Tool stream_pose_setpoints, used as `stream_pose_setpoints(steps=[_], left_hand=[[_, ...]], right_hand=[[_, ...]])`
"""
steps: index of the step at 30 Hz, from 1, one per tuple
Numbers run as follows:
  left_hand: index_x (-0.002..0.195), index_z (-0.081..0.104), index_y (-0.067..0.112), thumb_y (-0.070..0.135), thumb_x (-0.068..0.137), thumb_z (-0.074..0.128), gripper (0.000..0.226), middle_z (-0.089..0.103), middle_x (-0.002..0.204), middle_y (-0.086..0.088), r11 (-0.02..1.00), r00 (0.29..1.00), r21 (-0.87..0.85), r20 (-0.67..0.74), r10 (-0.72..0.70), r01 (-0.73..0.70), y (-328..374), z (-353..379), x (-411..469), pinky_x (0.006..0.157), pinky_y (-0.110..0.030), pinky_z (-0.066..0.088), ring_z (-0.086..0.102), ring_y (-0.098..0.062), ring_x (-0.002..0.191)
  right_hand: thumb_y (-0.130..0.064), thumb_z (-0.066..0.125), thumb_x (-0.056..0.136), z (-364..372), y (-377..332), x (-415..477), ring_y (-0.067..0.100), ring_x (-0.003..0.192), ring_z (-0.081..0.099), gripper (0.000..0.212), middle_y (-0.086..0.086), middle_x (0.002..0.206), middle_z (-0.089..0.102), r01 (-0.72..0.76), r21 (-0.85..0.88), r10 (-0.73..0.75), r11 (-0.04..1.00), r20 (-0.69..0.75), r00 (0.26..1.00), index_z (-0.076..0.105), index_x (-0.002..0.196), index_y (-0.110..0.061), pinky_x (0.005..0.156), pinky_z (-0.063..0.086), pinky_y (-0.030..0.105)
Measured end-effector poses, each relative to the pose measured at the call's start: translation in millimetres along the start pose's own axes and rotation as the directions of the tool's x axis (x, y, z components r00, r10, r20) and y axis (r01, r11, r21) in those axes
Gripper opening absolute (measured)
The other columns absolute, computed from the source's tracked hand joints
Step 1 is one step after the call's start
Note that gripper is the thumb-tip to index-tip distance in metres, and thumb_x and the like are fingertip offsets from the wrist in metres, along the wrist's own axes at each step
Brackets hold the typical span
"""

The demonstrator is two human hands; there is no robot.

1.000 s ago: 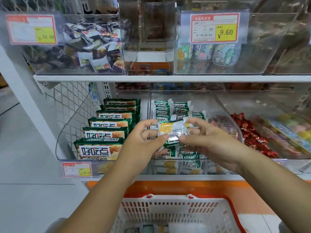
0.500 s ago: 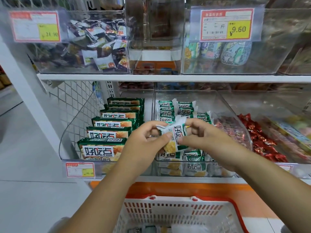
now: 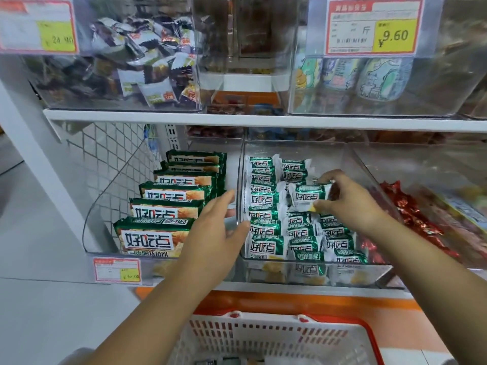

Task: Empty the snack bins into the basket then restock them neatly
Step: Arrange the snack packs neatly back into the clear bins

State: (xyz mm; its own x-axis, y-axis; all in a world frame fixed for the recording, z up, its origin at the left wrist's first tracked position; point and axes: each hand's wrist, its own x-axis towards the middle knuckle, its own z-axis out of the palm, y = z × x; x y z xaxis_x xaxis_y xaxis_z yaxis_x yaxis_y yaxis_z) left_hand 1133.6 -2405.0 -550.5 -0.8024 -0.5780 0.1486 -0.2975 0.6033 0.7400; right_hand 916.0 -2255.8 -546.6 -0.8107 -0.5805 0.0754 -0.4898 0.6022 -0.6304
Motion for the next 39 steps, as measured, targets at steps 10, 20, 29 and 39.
stream_pose_setpoints(steps=[10,20,29,39], left_hand=[[0.151,0.027,0.037,0.040,0.097,0.052,0.060,0.042,0.134,0.023,1.000,0.999,-0.024,0.048,-0.003,0.005,-7.7,-0.6,-0.2,0.088,-0.020,0.044,0.043,0.022,0.099],[0.126,0.056,0.033,0.024,0.094,0.057,0.033,0.051,0.111,0.027,0.981,0.981,0.038,-0.017,0.191,-0.191,-30.7,-6.1,-79.7,0.086,-0.018,0.046,0.056,0.001,0.102],[0.140,0.048,0.019,0.028,0.094,0.062,0.049,0.056,0.135,-0.005,0.929,0.739,0.272,0.566,-0.366,0.251,-191.2,116.8,-173.3,0.088,-0.020,0.040,0.057,-0.016,0.114],[0.104,0.058,0.007,0.025,0.084,0.076,0.032,0.054,0.101,-0.005,0.834,0.531,0.263,0.668,-0.521,0.486,-237.2,218.1,-216.5,0.074,-0.035,0.041,0.055,-0.030,0.098]], right_hand=[[-0.021,0.074,0.083,34.7,9.0,18.1,0.014,0.065,0.057,0.043,0.010,0.096,0.060,0.004,0.017,-0.004,1.000,-0.010,1.000,0.060,0.123,-0.023,0.051,0.043,0.015],[-0.022,0.054,0.090,3.2,-42.7,-108.2,0.008,0.068,0.052,0.023,-0.004,0.082,0.053,0.505,0.121,-0.448,0.855,-0.321,0.835,0.056,0.113,-0.022,0.066,0.045,0.020],[-0.039,0.053,0.096,184.3,138.7,-211.7,0.015,0.104,0.057,0.032,0.000,0.124,0.051,-0.085,-0.209,0.212,0.974,0.718,0.662,0.053,0.127,-0.030,0.089,0.046,0.029],[-0.041,0.063,0.087,305.2,200.4,-255.7,0.030,0.119,0.052,0.074,0.009,0.142,0.044,-0.247,-0.313,0.398,0.917,0.699,0.593,0.024,0.150,-0.032,0.094,0.050,0.042]])
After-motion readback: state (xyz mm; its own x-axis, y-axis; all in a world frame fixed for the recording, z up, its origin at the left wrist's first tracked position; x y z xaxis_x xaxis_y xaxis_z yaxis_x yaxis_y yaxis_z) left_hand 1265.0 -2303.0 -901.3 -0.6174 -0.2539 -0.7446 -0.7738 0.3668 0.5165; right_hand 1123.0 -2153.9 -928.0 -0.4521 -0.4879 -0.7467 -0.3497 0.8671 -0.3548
